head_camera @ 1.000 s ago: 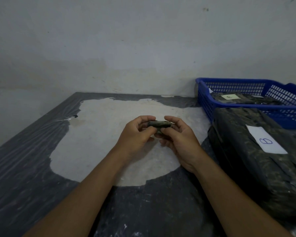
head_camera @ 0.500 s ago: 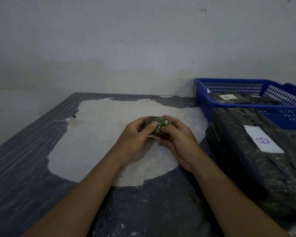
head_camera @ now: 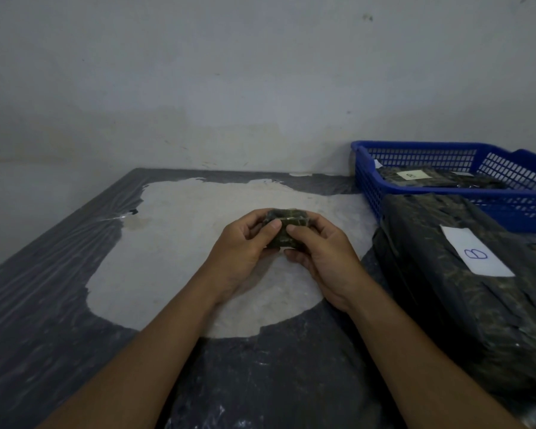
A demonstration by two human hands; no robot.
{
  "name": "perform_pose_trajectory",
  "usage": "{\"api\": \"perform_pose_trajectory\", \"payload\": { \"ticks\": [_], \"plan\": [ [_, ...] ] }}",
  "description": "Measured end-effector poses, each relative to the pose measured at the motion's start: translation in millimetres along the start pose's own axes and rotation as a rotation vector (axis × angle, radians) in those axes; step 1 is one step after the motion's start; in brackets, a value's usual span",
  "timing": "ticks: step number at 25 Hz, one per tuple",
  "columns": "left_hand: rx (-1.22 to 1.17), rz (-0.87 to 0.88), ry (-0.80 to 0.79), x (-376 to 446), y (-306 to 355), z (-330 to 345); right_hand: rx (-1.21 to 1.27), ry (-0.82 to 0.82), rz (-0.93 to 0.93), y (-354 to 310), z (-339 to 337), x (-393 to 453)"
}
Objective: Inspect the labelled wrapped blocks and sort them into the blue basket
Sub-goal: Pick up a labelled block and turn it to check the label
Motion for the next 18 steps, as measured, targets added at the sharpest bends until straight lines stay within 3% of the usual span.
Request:
{"api": "perform_pose_trajectory", "payload": {
  "ticks": [12, 18],
  "plan": [
    [-0.083, -0.077, -0.003, 4.6, -7.3, -2.7, 0.024, -0.002, 0.018, 0.0, 0.6, 0.9],
    [-0.014, -0.073, -0.011, 3.8, -8.3, -2.9, 0.03, 0.007, -0.002, -0.9, 0.6, -0.1]
  ]
}}
Point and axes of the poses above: each hand's wrist, its own x-axis towards the middle knuckle, its own z-axis out of the palm, y = z × x, the point moved 3 cm from there along x, towards the middle knuckle, and after that the axes turned 8 degrees about -x, right-handed, at the moved point
